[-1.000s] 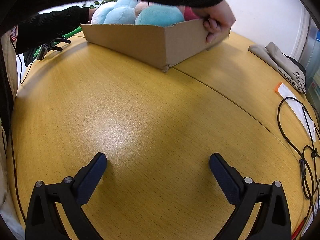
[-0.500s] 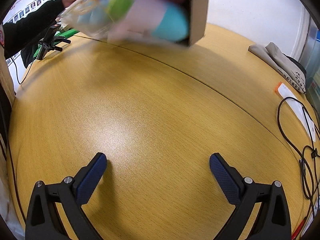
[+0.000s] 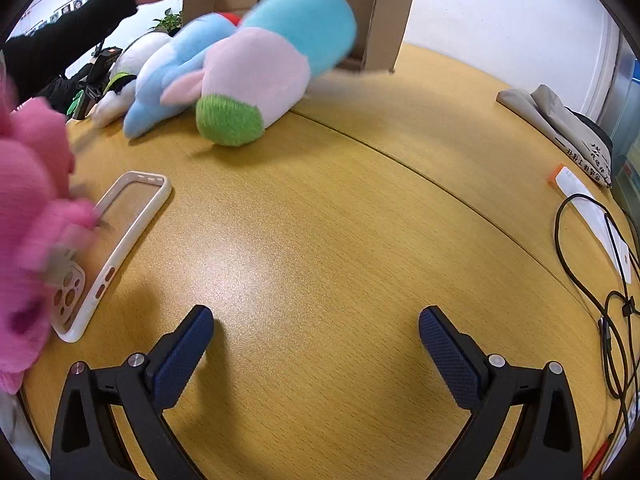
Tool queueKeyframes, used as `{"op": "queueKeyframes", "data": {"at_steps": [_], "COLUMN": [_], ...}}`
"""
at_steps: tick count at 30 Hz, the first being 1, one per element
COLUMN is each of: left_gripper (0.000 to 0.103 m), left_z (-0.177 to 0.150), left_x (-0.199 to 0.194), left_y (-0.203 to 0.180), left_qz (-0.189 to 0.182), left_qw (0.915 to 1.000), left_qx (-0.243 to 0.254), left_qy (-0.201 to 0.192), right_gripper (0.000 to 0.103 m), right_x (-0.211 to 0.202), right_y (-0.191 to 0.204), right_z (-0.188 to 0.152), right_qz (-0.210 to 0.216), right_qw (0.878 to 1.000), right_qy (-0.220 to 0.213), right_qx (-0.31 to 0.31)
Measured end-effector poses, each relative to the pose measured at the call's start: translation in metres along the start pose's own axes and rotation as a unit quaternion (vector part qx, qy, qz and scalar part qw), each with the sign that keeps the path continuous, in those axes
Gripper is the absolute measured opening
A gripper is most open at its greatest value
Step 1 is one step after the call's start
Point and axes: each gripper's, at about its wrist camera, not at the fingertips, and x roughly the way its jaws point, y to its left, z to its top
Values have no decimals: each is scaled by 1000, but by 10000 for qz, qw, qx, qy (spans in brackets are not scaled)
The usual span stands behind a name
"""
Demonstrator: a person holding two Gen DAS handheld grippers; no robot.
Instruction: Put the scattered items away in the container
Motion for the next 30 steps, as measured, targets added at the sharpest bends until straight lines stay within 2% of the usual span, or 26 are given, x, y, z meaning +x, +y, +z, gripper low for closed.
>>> {"op": "queueKeyframes", "data": {"at_steps": [30], "left_gripper": [103], "left_z": [-1], "left_x": [2], "left_y": [0], "left_qz": [1], "left_qw": [10000], "left_qx": [7], "left_qy": [-2], "right_gripper": [103], "right_x": [0], "right_y": [-2], "right_z": [0], "right_qz": [5], "right_qw": [10000], "right_qy": [-1], "right_qx": [-11]}}
